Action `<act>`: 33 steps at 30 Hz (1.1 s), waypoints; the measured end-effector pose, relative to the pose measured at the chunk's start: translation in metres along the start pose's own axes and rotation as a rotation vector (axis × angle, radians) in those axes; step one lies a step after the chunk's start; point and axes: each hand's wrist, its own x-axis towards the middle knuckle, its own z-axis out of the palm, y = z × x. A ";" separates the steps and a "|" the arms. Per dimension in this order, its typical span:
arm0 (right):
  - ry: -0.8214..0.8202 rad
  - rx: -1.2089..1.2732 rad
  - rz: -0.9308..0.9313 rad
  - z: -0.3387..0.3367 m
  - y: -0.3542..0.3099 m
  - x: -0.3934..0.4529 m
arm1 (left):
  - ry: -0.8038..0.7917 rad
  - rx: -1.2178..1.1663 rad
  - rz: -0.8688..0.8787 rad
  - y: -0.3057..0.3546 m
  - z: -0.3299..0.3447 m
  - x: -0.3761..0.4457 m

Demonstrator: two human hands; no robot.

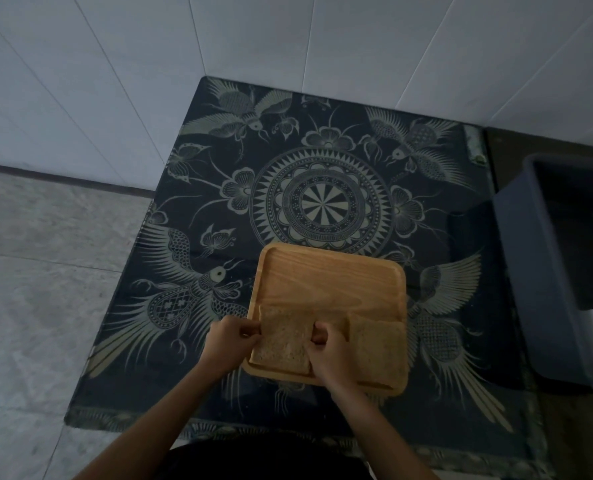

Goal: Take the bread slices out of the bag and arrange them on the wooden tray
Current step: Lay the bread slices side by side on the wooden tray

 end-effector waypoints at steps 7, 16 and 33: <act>-0.014 -0.006 -0.028 -0.001 0.001 -0.003 | 0.010 0.012 0.002 0.004 0.000 -0.004; -0.070 -0.003 -0.048 -0.013 -0.004 -0.009 | -0.054 0.081 -0.029 0.013 -0.003 -0.006; 0.158 -0.174 -0.386 -0.120 0.022 -0.029 | 0.027 -0.020 0.025 0.100 0.035 -0.007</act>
